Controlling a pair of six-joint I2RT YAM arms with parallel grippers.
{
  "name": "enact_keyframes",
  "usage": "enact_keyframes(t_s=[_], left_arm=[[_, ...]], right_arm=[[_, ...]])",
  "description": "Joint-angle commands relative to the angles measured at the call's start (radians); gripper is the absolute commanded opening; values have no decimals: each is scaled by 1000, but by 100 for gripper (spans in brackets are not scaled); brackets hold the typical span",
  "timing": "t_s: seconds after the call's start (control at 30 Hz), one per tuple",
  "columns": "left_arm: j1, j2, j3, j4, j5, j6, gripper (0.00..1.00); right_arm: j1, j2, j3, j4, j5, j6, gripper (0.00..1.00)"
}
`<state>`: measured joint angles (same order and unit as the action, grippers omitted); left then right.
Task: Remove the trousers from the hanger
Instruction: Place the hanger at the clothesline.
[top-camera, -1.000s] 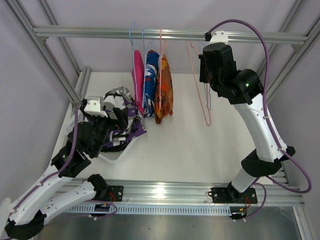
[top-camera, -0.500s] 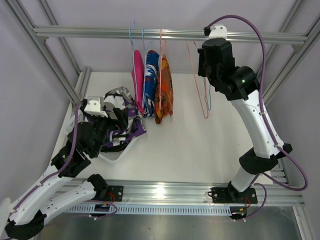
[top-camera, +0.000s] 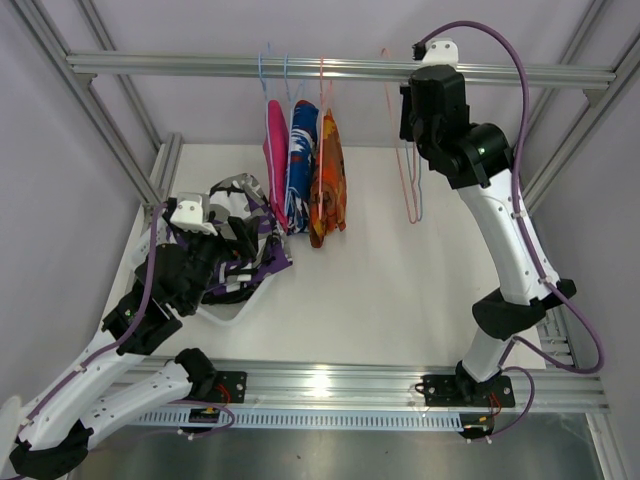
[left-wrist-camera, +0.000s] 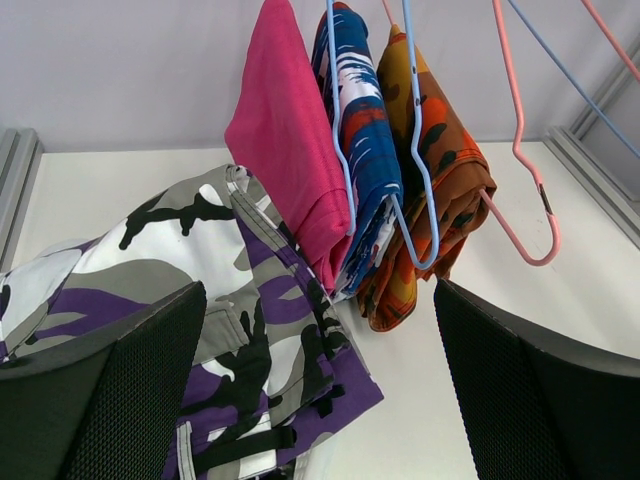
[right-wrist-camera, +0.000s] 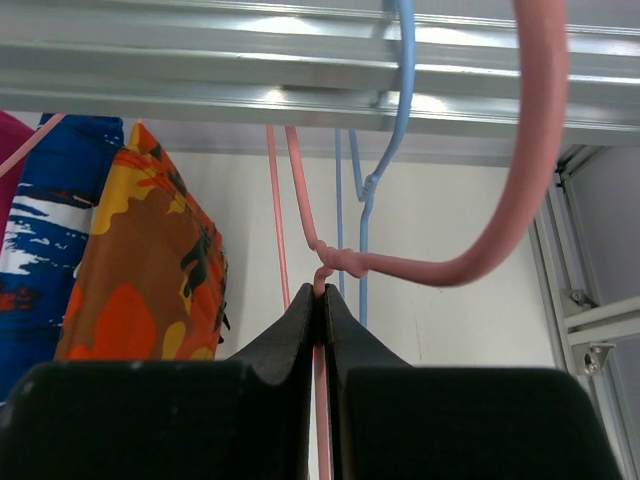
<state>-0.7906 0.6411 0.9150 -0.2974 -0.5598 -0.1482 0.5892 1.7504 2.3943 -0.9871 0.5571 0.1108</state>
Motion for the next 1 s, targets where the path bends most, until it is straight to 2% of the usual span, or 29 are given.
enact_keyframes(t_s=[0.0, 0.4, 0.97], left_arm=[[2, 3, 4, 18, 26, 4, 99], [2, 8, 5, 20, 35, 7, 99], [2, 8, 5, 21, 35, 16, 99]], right_arm=[[-26, 11, 45, 62, -17, -23, 0], [-63, 52, 131, 74, -54, -23, 0], [-72, 109, 117, 166, -97, -60, 0]])
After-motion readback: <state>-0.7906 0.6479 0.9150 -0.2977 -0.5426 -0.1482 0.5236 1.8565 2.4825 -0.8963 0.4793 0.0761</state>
